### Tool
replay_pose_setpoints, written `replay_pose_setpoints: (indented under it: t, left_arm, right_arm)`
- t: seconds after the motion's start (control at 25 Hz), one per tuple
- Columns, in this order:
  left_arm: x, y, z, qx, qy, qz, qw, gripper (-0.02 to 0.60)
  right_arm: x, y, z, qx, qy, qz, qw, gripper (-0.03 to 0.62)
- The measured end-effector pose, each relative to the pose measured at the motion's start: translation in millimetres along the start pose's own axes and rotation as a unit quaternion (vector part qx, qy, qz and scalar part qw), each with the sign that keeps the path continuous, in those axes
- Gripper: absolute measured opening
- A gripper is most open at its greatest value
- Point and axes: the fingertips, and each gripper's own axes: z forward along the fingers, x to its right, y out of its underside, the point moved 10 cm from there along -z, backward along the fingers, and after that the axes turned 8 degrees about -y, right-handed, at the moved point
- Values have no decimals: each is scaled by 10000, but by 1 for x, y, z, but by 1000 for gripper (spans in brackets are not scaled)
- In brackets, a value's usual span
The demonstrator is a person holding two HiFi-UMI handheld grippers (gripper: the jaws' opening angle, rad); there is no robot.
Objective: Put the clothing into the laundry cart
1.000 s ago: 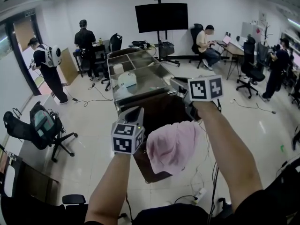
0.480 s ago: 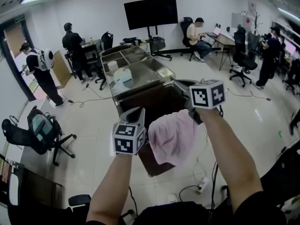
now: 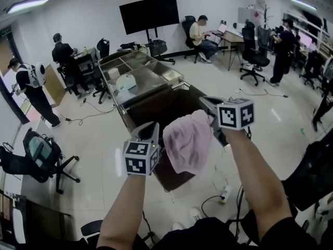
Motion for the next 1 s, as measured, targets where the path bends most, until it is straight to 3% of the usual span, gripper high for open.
replay_pose_setpoints:
  t: [0.24, 0.44, 0.8, 1.0]
  left_arm:
    - [13, 21, -14, -190, 160, -108, 9996, 0]
    - [26, 26, -32, -247, 79, -243, 9994, 0]
    - [61, 51, -61, -363, -153, -366, 9986, 0]
    - [83, 84, -82, -658, -189, -524, 9963, 0]
  right_arm:
    - [-7, 28, -27, -86, 232, 29, 9997, 2]
    - [-11, 54, -49, -197, 233, -97, 9995, 2]
    - [-21, 128, -85, -518, -63, 42, 9986, 2]
    - [-26, 163, -107, -824, -171, -39, 9964, 2]
